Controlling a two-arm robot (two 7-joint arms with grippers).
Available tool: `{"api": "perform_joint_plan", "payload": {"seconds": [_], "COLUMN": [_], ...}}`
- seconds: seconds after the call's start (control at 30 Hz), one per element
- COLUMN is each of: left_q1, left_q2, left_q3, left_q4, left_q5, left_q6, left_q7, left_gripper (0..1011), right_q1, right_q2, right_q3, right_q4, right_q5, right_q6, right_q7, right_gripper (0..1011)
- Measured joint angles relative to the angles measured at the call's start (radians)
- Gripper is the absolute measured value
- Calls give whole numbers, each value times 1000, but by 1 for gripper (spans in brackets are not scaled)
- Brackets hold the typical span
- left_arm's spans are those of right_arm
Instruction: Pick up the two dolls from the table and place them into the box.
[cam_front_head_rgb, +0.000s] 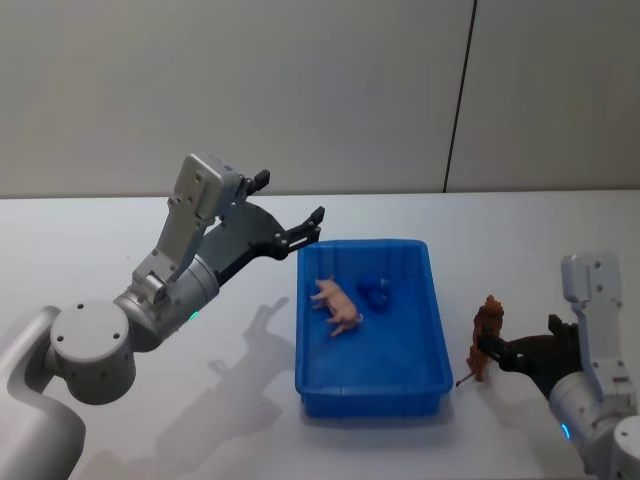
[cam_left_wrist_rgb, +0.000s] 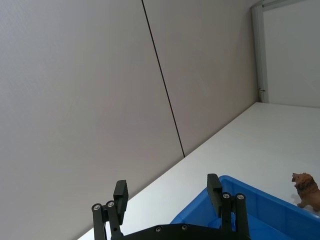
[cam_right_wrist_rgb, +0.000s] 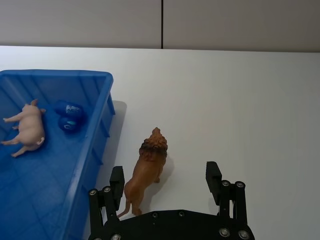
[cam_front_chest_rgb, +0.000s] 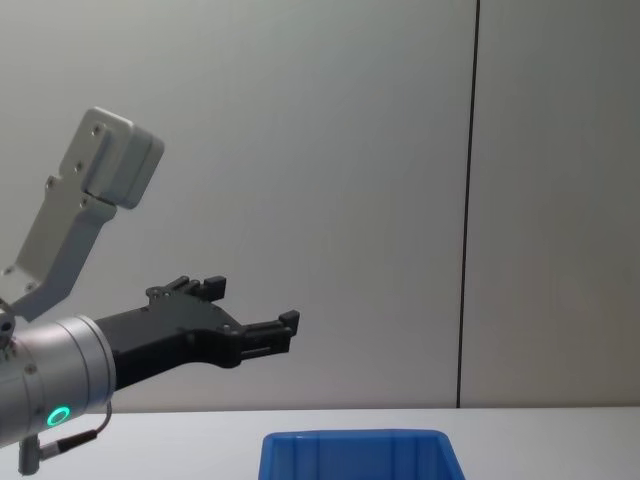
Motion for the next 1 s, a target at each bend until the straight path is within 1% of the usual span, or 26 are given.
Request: {"api": "perform_joint_plan", "payload": {"seconds": [0.33, 0.37, 0.8, 1.0], "left_q1": [0, 0, 0, 0], "left_q2": [0, 0, 0, 0], "left_q3": [0, 0, 0, 0], "left_q4": [0, 0, 0, 0], "left_q5": [0, 0, 0, 0], "left_q6": [0, 0, 0, 0], "left_q7": [0, 0, 0, 0], "left_gripper": [1001, 1001, 1001, 1001], "right_q1": [45, 45, 106, 129], "right_q2": [-27, -27, -61, -75], "right_q3": [11, 11, 19, 18], "right_q4": [87, 87, 201, 244], "right_q5": [25, 25, 56, 65], "right_q6": [-32, -32, -80, -88], "right_q7": [-1, -1, 33, 53], "right_gripper": [1001, 1001, 1001, 1001]}}
